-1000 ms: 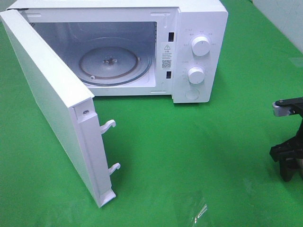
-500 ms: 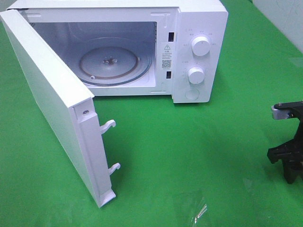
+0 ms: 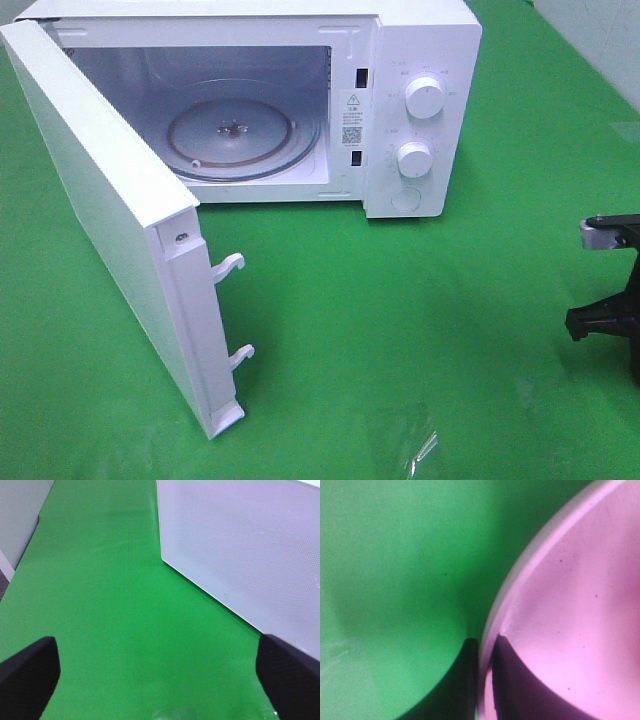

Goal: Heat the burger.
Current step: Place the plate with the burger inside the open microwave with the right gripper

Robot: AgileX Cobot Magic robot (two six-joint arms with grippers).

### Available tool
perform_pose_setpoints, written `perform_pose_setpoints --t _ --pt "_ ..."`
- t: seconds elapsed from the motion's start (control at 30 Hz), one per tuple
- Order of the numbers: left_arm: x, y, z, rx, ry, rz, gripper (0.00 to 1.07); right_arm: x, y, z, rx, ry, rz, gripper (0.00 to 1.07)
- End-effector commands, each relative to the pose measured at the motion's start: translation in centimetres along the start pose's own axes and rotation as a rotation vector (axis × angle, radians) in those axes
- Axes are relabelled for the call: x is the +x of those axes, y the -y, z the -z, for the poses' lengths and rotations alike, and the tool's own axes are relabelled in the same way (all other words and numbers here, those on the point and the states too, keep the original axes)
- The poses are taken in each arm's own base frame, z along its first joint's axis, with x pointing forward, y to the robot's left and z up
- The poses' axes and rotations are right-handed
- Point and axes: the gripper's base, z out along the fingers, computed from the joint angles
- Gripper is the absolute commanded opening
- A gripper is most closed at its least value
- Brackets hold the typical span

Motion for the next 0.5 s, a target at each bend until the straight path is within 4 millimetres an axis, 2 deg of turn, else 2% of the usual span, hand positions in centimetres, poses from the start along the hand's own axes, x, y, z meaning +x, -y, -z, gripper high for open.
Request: perform_pose_setpoints --t 0.03,0.2,0.27,0.5 --pt "0.2 0.1 0.2 0.001 0.022 0.006 1.00 0.1 0.1 0.1 0.009 0.003 0.018 0.00" --pt "0.2 0.1 0.2 0.001 0.022 0.006 1.00 0.3 0.4 0.9 0.033 0.017 -0.001 0.00" --pt "0.2 0.1 0.2 0.001 0.022 0.006 1.00 0.5 0.9 2.2 0.063 0.044 -0.033 0.00" --pt "0.2 0.1 0.2 0.001 0.022 0.006 1.00 0.9 0.7 4.2 0.093 0.101 -0.008 0.00"
